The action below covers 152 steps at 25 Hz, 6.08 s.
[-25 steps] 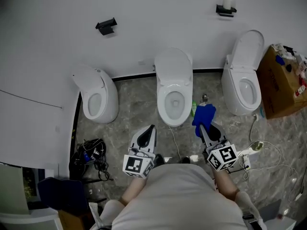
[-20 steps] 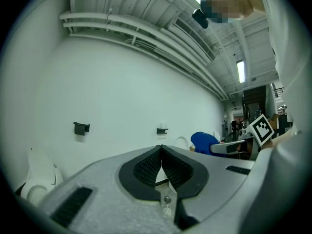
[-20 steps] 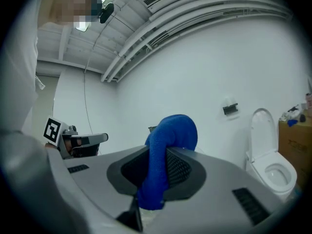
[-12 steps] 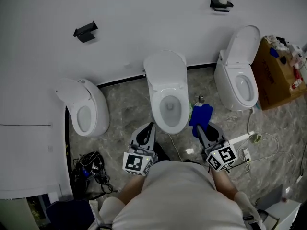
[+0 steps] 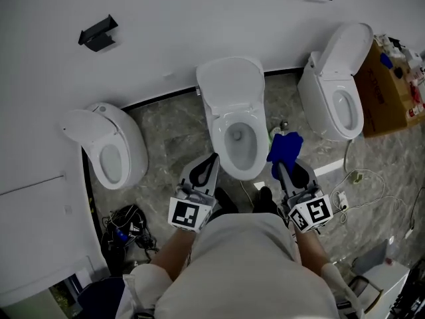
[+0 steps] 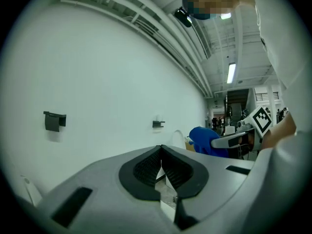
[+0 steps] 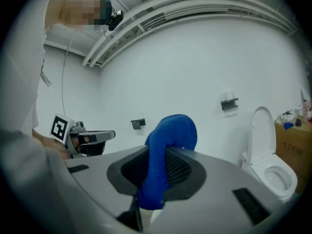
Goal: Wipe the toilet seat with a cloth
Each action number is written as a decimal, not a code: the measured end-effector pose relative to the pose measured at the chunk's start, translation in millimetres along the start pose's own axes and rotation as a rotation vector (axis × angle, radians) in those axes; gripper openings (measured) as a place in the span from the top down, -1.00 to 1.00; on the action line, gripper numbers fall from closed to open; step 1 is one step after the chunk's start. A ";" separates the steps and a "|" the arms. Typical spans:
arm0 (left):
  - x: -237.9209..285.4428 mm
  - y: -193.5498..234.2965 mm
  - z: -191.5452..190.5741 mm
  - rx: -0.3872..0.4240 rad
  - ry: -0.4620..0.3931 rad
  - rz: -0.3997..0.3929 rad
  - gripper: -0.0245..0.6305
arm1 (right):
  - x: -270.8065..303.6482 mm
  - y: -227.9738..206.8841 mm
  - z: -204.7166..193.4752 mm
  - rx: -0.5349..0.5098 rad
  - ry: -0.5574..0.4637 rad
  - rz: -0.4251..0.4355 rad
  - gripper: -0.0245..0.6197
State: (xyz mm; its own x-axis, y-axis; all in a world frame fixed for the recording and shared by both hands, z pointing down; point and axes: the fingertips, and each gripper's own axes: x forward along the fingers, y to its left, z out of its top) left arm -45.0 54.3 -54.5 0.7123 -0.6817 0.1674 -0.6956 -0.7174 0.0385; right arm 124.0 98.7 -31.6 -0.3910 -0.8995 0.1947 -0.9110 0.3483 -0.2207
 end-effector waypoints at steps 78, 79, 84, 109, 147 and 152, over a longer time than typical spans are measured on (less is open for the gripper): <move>95.7 10.0 -422.8 -0.327 0.379 0.152 0.90 | 232.8 -185.1 -455.2 0.163 0.458 -0.014 0.72; 96.4 10.6 -423.6 -0.328 0.383 0.152 0.90 | 236.9 -189.6 -458.2 0.173 0.461 -0.023 0.72; 98.2 18.3 -427.2 -0.333 0.393 0.161 0.90 | 252.8 -205.3 -474.4 0.177 0.502 -0.045 0.72; 107.5 33.4 -438.6 -0.376 0.416 0.155 0.90 | 284.7 -248.8 -523.1 0.298 0.647 -0.165 0.72; 76.3 69.5 -455.2 -0.421 0.409 0.226 0.90 | 330.7 -221.7 -538.7 0.238 0.691 -0.132 0.72; 74.2 69.3 -451.4 -0.405 0.407 0.229 0.90 | 332.8 -217.8 -537.1 0.232 0.696 -0.116 0.72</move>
State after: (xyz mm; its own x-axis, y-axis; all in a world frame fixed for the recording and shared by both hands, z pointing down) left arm -82.8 18.9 405.3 0.5033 -0.6448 0.5753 -0.8638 -0.3932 0.3150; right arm 122.1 -134.9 594.6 -0.3565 -0.5250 0.7728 -0.9307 0.1270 -0.3431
